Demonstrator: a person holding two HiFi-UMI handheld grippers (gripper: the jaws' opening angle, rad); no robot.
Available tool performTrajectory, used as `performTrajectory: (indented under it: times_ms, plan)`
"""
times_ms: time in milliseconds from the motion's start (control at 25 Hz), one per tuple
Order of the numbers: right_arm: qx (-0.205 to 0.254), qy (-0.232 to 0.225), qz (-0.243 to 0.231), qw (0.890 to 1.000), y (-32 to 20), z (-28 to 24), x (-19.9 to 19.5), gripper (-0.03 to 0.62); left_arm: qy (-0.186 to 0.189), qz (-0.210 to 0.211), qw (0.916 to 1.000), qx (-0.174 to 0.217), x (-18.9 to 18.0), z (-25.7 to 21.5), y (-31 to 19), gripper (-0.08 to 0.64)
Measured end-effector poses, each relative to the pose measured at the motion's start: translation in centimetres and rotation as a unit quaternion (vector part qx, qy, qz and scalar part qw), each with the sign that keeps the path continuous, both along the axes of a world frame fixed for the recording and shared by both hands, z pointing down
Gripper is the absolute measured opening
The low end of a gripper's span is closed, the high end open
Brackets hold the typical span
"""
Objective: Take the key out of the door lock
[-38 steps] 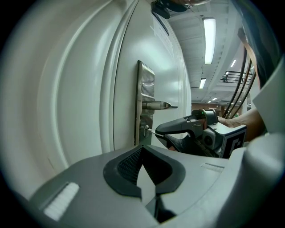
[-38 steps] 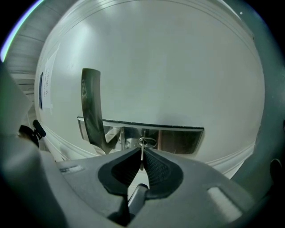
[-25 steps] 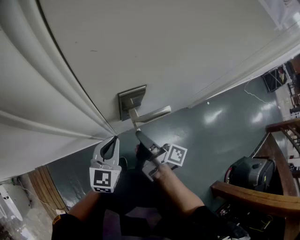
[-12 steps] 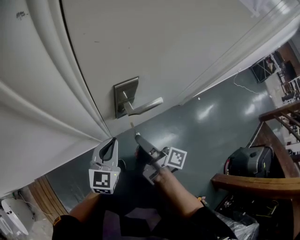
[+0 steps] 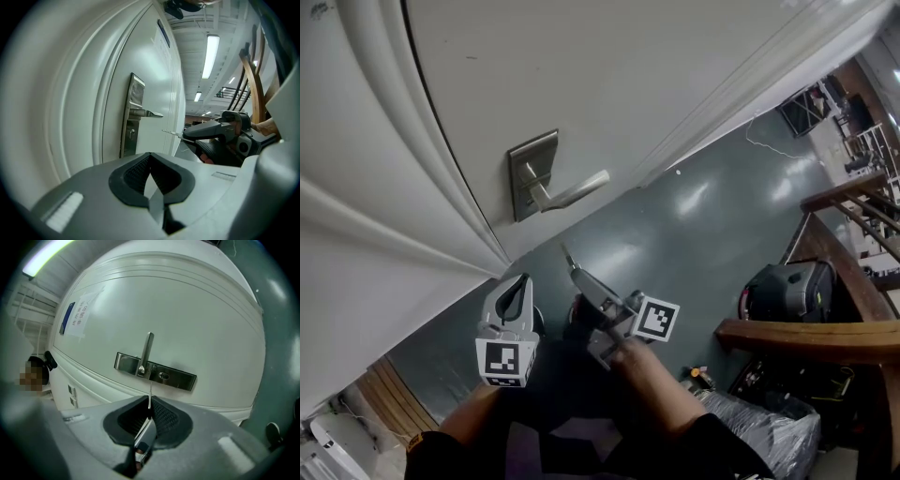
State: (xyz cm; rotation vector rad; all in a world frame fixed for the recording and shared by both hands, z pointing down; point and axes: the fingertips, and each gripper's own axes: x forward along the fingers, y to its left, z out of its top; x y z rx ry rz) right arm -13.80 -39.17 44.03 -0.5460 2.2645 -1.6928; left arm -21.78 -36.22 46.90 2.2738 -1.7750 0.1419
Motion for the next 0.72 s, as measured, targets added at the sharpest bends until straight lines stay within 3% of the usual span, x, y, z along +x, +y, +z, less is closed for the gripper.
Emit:
performTrajectory:
  times_ms: [400,720]
  plan:
    - [0.009,0.016,0.000,1.000,2.5,0.7,2.3,0.015,-0.010,0.010,0.9999,-0.008,2.4,0.2,2.0,0.015]
    - [0.018,0.000,0.003,1.000,5.9,0.1,7.0,0.015,-0.029,0.017,0.9994,-0.004,7.2,-0.6,5.0,0.015]
